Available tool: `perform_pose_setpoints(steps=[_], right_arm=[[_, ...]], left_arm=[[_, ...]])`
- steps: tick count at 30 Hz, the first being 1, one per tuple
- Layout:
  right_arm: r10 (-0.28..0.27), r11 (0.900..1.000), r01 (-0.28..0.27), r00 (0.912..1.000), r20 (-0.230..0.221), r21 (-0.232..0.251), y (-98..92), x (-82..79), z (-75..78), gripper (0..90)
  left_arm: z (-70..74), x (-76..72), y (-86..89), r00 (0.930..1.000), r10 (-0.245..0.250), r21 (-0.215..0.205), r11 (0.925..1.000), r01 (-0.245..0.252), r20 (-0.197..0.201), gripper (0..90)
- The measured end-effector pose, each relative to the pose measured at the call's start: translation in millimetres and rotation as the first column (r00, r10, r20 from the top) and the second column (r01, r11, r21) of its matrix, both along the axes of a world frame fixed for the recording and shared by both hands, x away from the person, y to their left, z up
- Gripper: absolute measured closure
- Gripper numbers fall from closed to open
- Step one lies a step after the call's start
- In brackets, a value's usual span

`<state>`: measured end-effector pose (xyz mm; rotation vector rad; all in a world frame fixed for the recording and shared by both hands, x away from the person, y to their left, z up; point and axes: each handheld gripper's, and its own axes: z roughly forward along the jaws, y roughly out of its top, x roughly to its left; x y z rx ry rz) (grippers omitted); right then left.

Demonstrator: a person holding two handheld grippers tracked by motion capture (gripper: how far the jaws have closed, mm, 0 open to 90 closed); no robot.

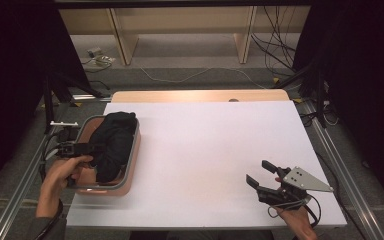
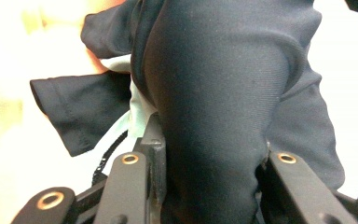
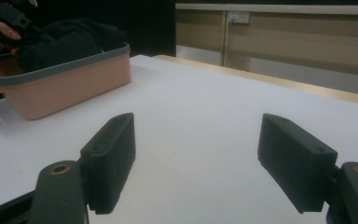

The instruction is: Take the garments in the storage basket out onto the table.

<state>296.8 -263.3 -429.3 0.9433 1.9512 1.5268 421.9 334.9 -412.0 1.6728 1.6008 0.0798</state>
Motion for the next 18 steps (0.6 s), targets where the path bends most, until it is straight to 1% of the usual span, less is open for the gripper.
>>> perform_pose_setpoints(steps=[1,2,4,5,6,7,9,13,17,18], right_arm=[[0.000,1.000,0.000,1.0000,-0.001,0.000,-0.1,0.0,0.1,28.1],[-0.001,1.000,0.001,1.0000,-0.001,0.001,-0.2,0.0,0.1,28.1],[-0.002,1.000,0.002,1.0000,0.000,-0.002,-0.4,0.0,0.3,28.1],[-0.003,1.000,0.003,1.0000,0.000,-0.001,-0.5,0.0,0.3,28.1],[-0.003,1.000,0.003,1.0000,0.000,-0.001,-0.6,0.0,0.3,28.1],[-0.003,1.000,0.003,1.0000,0.000,-0.001,-0.6,0.0,0.3,28.1],[-0.001,1.000,0.001,1.0000,0.001,0.002,-0.5,0.3,0.1,28.1],[-0.004,1.000,0.004,1.0000,0.001,0.002,-0.8,0.1,0.4,28.1],[-0.003,1.000,0.003,1.0000,0.002,0.006,-0.8,0.1,0.3,28.1],[-0.004,1.000,0.004,1.0000,0.001,0.006,-0.7,0.2,0.2,28.1]], left_arm=[[2.8,-1.2,1.6,0.9999,0.003,-0.024,0.9997,-0.003,0.014,63.2],[2.8,-1.2,1.6,0.9999,0.003,-0.024,0.9997,-0.003,0.014,63.2],[6.2,-2.6,4.2,0.9996,0.001,-0.045,0.9990,0.000,0.030,63.2],[7.9,-3.3,4.7,0.9992,0.007,-0.062,0.9981,-0.004,0.038,63.1],[11.0,-5.0,6.5,0.9981,0.006,-0.087,0.9962,-0.001,0.061,63.0],[11.0,-5.0,6.5,0.9981,0.006,-0.087,0.9962,-0.001,0.061,63.0],[15.4,-6.6,8.2,0.9964,0.007,-0.117,0.9932,0.003,0.084,63.0],[23.6,-9.3,7.9,0.9932,0.011,-0.141,0.9899,0.006,0.116,63.0],[28.8,-10.8,7.2,0.9900,0.016,-0.169,0.9856,0.008,0.140,63.0],[30.0,-11.3,7.0,0.9893,0.017,-0.170,0.9853,0.008,0.145,62.9]])
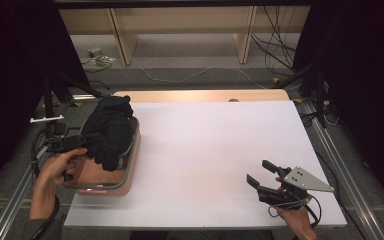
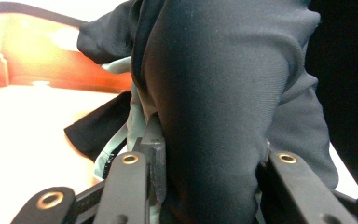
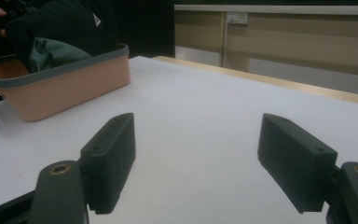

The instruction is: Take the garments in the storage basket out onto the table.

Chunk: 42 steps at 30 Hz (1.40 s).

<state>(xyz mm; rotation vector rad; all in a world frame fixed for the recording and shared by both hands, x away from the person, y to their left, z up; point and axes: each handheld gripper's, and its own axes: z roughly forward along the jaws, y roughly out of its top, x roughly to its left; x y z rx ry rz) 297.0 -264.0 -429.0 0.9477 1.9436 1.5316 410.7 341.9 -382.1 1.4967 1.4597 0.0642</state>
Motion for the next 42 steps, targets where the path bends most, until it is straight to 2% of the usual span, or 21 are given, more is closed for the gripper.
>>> perform_pose_setpoints(steps=[1,5,7,13,17,24,28,34,42], right_arm=[[0.000,1.000,0.000,1.0000,0.000,0.000,0.0,0.0,0.0,28.1],[0.000,1.000,0.000,1.0000,-0.002,0.001,0.0,0.0,-0.1,28.1],[0.000,1.000,0.000,1.0000,-0.002,0.000,0.0,0.1,-0.2,28.1],[0.000,1.000,0.000,1.0000,-0.001,0.000,0.0,0.2,-0.2,28.1],[0.000,1.000,0.000,1.0000,-0.001,0.000,0.0,0.1,-0.2,28.1],[-0.003,1.000,0.003,1.0000,-0.008,0.002,-0.5,0.0,-0.1,28.1],[-0.001,1.000,0.001,1.0000,-0.004,0.000,-0.2,-0.1,-0.1,28.2],[-0.002,1.000,0.002,1.0000,-0.004,0.000,-0.3,-0.1,-0.1,28.3],[-0.001,1.000,0.001,1.0000,-0.005,0.002,0.0,-0.1,-0.3,28.3]], left_arm=[[1.9,-0.8,-0.2,0.9999,0.006,-0.003,1.0000,-0.006,0.016,62.8],[4.9,-2.0,0.3,0.9993,0.020,-0.022,0.9996,-0.019,0.033,62.8],[6.7,-2.9,0.8,0.9990,0.019,-0.045,0.9988,-0.017,0.040,62.8],[14.3,-5.6,-0.6,0.9963,0.035,-0.064,0.9975,-0.030,0.078,62.8],[18.1,-7.4,0.0,0.9932,0.053,-0.104,0.9937,-0.042,0.104,62.8],[22.6,-10.1,-1.1,0.9839,0.099,-0.130,0.9884,-0.079,0.149,62.8],[26.3,-12.0,-1.6,0.9799,0.105,-0.162,0.9837,-0.077,0.170,62.8],[30.4,-13.7,-3.9,0.9762,0.108,-0.171,0.9823,-0.076,0.188,62.8],[39.9,-18.4,-8.0,0.9680,0.101,-0.218,0.9747,-0.050,0.230,62.8]])
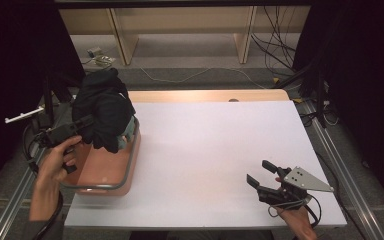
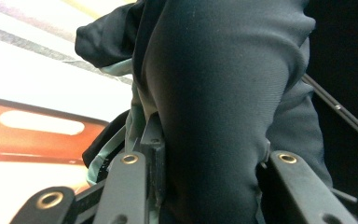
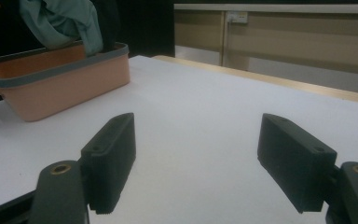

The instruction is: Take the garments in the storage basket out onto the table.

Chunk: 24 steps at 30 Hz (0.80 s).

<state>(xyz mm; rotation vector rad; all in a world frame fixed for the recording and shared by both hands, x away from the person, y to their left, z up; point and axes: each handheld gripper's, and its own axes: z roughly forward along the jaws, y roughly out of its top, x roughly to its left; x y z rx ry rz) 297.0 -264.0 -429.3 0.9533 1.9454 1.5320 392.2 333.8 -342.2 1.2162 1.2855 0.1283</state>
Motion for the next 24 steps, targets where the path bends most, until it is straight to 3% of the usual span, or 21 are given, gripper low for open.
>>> perform_pose_setpoints(steps=[6,24], right_arm=[[0.002,1.000,-0.002,1.0000,0.001,-0.003,0.2,-0.1,0.0,28.3],[0.002,1.000,-0.002,1.0000,0.000,-0.003,0.1,-0.1,-0.1,28.3]], left_arm=[[5.1,-1.8,-6.9,0.9990,-0.037,-0.068,0.9969,0.038,0.025,62.9],[20.8,-7.6,-41.4,0.9902,-0.121,-0.080,0.9888,0.126,0.069,62.7]])
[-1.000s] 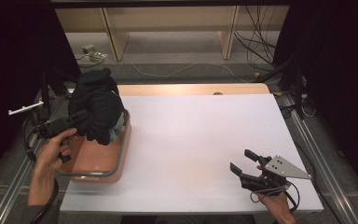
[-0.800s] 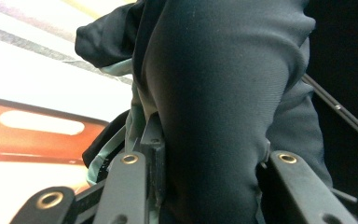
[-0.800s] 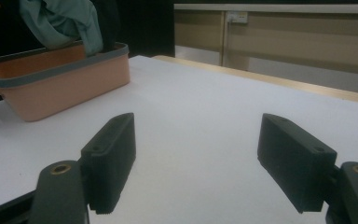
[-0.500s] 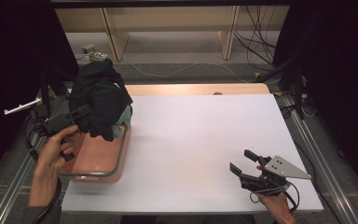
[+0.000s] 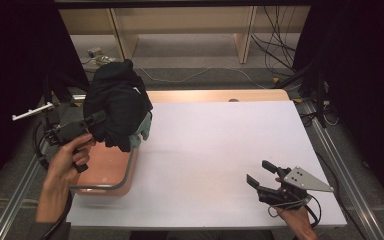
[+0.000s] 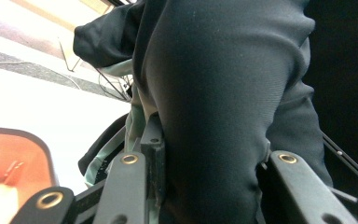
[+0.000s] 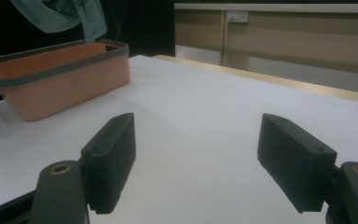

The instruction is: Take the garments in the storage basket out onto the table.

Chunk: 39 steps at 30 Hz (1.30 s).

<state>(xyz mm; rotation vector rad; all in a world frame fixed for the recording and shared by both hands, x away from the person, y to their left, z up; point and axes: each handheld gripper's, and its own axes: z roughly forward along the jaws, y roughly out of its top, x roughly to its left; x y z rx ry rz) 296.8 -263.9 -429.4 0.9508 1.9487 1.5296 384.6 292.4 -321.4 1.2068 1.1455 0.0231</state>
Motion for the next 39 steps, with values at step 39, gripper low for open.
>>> perform_pose_setpoints(steps=[39], right_arm=[[0.003,1.000,-0.003,1.0000,0.005,-0.009,0.7,0.5,-1.0,28.4]], left_arm=[[-27.9,14.4,-76.0,0.9820,-0.161,0.038,0.9856,0.165,-0.100,62.2]])
